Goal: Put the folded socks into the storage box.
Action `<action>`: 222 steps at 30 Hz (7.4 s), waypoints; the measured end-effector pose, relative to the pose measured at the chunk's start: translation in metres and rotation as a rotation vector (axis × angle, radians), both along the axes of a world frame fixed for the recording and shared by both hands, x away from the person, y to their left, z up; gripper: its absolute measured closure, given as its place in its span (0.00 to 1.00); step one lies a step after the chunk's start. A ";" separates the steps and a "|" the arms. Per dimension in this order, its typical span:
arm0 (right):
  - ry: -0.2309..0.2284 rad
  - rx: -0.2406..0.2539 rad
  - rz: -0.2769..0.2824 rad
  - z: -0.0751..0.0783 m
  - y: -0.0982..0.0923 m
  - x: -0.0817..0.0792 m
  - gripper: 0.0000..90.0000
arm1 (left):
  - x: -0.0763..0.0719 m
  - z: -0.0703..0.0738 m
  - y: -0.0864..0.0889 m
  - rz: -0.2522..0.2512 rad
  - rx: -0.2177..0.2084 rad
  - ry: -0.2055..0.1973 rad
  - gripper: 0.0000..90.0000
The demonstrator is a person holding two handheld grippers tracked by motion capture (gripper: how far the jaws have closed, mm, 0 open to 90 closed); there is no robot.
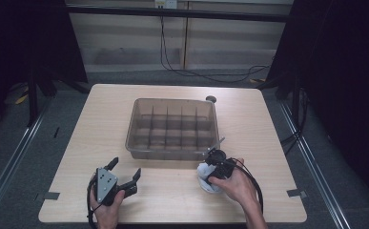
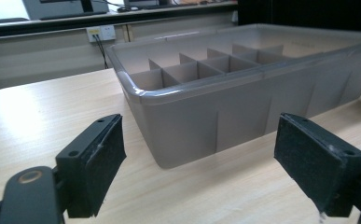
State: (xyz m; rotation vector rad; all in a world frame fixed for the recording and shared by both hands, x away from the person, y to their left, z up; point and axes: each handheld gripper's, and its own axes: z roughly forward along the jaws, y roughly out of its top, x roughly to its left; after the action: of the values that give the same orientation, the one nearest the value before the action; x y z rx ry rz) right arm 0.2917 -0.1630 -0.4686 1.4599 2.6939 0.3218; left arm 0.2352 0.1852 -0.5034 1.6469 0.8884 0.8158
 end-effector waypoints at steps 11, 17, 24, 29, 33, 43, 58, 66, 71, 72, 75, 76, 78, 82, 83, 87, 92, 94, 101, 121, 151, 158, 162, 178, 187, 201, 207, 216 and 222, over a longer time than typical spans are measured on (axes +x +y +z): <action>0.022 0.019 -0.024 0.002 -0.006 0.004 0.68 | -0.001 -0.001 0.001 0.013 0.003 -0.035 0.18; 0.019 0.051 -0.034 0.004 -0.010 0.002 0.71 | 0.000 -0.001 0.001 0.008 -0.011 -0.032 0.18; 0.006 0.096 -0.027 0.007 -0.016 0.001 0.73 | 0.000 -0.001 0.001 0.001 0.000 -0.030 0.18; -0.010 0.127 -0.028 0.015 -0.017 0.000 0.73 | -0.001 -0.001 0.001 -0.001 0.004 -0.035 0.18; -0.023 0.150 -0.026 0.025 -0.020 -0.002 0.73 | 0.000 -0.001 0.001 -0.003 0.000 -0.030 0.18; -0.050 0.206 -0.013 0.045 -0.024 -0.002 0.73 | 0.000 -0.001 0.000 -0.007 0.008 -0.029 0.18; -0.113 0.252 0.024 0.084 -0.018 -0.002 0.73 | 0.000 -0.001 0.000 -0.007 0.007 -0.032 0.18; -0.167 0.305 0.043 0.111 -0.011 0.009 0.73 | 0.000 -0.001 0.000 -0.008 0.008 -0.033 0.18; -0.198 0.309 0.015 0.123 -0.009 0.029 0.73 | 0.000 -0.001 0.000 -0.007 0.004 -0.032 0.18; -0.193 0.311 0.008 0.122 -0.009 0.034 0.73 | 0.000 -0.001 0.000 -0.007 0.004 -0.032 0.18; -0.183 0.295 -0.007 0.116 -0.011 0.050 0.73 | 0.000 -0.001 0.001 -0.007 0.003 -0.032 0.18; -0.182 0.291 -0.015 0.114 -0.011 0.055 0.73 | 0.000 -0.001 0.001 -0.008 0.004 -0.032 0.18; -0.179 0.262 -0.035 0.110 -0.012 0.063 0.73 | 0.000 -0.001 0.001 -0.006 0.004 -0.035 0.18; -0.159 0.217 -0.062 0.098 -0.012 0.079 0.73 | -0.001 -0.001 0.001 -0.007 0.000 -0.038 0.18; -0.150 0.209 -0.070 0.095 -0.011 0.081 0.73 | -0.001 -0.001 0.001 -0.006 -0.001 -0.038 0.18; -0.138 0.185 -0.090 0.085 -0.007 0.086 0.73 | -0.001 -0.001 0.001 -0.007 0.001 -0.035 0.18; -0.118 0.140 -0.093 0.074 -0.001 0.091 0.72 | -0.001 -0.001 0.000 -0.008 0.000 -0.040 0.18; -0.104 0.137 -0.103 0.071 0.001 0.093 0.72 | -0.001 -0.001 0.000 -0.006 -0.001 -0.041 0.18; -0.063 0.077 -0.112 0.060 0.012 0.098 0.72 | -0.001 -0.001 0.001 -0.008 -0.007 -0.041 0.18; 0.019 -0.041 -0.214 0.035 0.022 0.106 0.73 | -0.002 -0.001 0.001 -0.006 -0.003 -0.043 0.18; 0.020 -0.169 -0.165 0.026 0.035 0.107 0.68 | -0.001 -0.001 0.002 -0.009 -0.012 -0.044 0.18; 0.012 -0.176 -0.159 0.030 0.035 0.106 0.65 | -0.002 -0.001 0.002 -0.012 -0.014 -0.045 0.18; 0.010 -0.155 -0.166 0.038 0.032 0.104 0.62 | -0.002 -0.001 0.002 -0.012 -0.011 -0.046 0.18; 0.015 -0.036 -0.159 0.056 0.024 0.103 0.43 | -0.002 -0.001 0.003 -0.008 -0.010 -0.050 0.18; -0.057 0.008 -0.182 0.080 0.015 0.098 0.40 | -0.002 -0.001 0.002 -0.009 -0.003 -0.047 0.18; -0.048 0.053 -0.154 0.079 0.018 0.100 0.78 | -0.002 -0.001 0.002 -0.013 0.001 -0.049 0.18; -0.007 0.013 -0.152 0.067 0.018 0.099 0.81 | -0.002 -0.001 0.001 -0.014 -0.005 -0.050 0.18; 0.059 0.006 -0.172 0.041 0.011 0.099 0.81 | -0.002 -0.001 0.000 -0.013 0.003 -0.048 0.18; 0.078 -0.046 -0.181 0.030 0.018 0.104 0.83 | -0.002 -0.001 0.001 -0.015 0.002 -0.047 0.18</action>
State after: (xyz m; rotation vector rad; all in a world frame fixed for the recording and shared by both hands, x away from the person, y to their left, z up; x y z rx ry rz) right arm 0.3955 -0.1449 -0.4386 1.7215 2.5812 0.1948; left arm 0.2332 0.1859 -0.5046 1.6277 0.8417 0.8427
